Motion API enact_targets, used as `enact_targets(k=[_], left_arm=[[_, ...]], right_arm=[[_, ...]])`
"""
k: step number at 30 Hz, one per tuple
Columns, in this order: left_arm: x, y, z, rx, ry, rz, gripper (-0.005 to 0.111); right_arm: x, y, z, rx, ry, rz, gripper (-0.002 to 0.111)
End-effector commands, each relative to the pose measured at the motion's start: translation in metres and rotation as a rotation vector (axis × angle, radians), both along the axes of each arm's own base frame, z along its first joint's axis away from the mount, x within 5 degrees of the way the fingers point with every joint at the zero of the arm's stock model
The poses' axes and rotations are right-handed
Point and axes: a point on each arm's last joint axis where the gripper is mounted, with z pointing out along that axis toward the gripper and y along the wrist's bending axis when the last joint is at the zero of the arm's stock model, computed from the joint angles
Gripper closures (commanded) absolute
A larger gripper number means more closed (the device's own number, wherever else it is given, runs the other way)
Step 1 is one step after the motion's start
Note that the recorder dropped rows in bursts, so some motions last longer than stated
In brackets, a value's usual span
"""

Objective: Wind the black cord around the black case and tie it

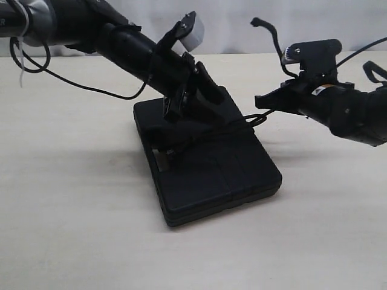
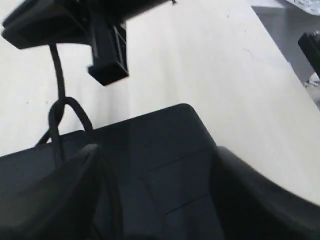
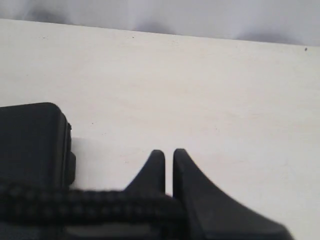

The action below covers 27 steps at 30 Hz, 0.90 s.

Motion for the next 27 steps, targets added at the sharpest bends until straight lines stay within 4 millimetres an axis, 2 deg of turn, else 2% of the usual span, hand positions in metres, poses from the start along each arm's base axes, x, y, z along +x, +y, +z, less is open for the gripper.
enact_targets(k=[1,6,11,13,16,19,23,27], left_arm=[[-0.014,-0.022,-0.011,0.097,-0.114,-0.05,0.049],[-0.017,-0.047,-0.033,0.24,-0.366,0.078,0.049],[-0.018,-0.055,-0.042,0.268,-0.427,0.216,0.051],[-0.018,-0.054,-0.043,0.273,-0.413,0.252,0.059],[-0.016,-0.05,-0.048,0.301,-0.419,0.278,0.081],[-0.019,-0.044,-0.055,0.373,-0.465,0.208,0.104],[-0.02,-0.038,-0.06,0.452,-0.46,0.202,0.107],[-0.015,-0.032,-0.061,0.497,-0.469,0.249,0.107]], right_arm=[[0.002,-0.003,0.001,0.068,0.0,-0.026,0.104],[0.001,0.004,0.006,0.129,-0.015,0.039,0.104],[-0.002,0.006,0.02,0.147,-0.043,0.066,0.104],[-0.003,0.005,0.027,0.139,-0.063,0.071,0.104],[-0.004,0.001,0.036,0.143,-0.084,0.063,0.104],[-0.005,-0.006,0.044,0.145,-0.099,0.043,0.104],[-0.004,-0.02,0.045,0.151,-0.091,0.001,0.104],[-0.007,-0.021,0.052,0.158,-0.096,-0.003,0.104]])
